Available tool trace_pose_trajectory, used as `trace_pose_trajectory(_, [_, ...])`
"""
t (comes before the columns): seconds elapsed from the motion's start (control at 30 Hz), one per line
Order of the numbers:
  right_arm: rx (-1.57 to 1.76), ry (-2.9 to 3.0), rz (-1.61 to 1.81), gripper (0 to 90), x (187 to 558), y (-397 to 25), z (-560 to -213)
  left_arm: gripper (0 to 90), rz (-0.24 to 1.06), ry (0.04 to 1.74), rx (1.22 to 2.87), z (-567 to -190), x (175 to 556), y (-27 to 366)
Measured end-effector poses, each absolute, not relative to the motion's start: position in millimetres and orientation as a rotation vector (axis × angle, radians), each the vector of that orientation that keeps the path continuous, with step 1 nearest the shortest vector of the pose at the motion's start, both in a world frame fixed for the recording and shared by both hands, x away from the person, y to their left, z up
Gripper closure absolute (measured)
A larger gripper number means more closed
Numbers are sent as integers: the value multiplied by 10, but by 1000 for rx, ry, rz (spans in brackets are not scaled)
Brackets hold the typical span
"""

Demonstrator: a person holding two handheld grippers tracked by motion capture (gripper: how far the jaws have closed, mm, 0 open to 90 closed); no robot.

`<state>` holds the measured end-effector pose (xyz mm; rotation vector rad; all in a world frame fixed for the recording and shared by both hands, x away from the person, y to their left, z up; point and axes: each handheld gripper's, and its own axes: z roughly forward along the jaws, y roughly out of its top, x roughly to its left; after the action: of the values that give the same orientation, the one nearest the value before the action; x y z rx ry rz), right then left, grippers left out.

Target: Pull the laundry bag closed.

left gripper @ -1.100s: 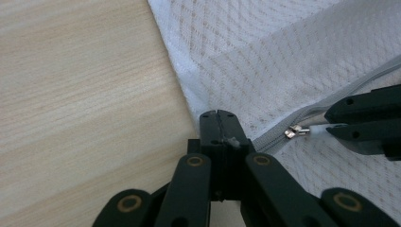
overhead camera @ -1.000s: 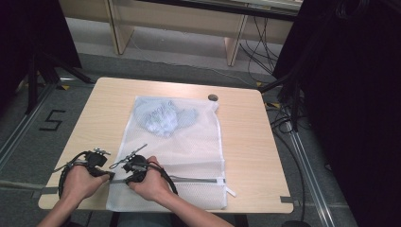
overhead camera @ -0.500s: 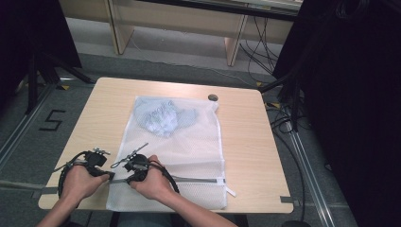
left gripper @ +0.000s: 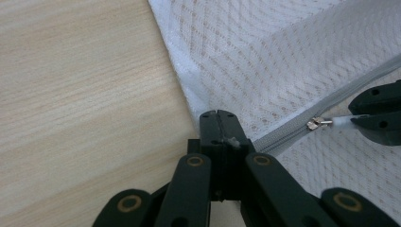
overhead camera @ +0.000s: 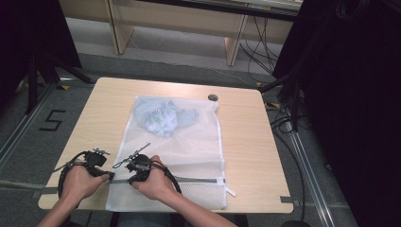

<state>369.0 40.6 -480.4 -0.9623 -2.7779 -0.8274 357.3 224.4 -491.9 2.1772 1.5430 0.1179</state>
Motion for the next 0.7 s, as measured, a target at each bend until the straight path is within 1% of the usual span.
trace_pose_trajectory(0.7, [-957, -2764, -835, 868, 3704, 334, -4786, 900, 116, 1545, 2176, -4920, 3576, 2247])
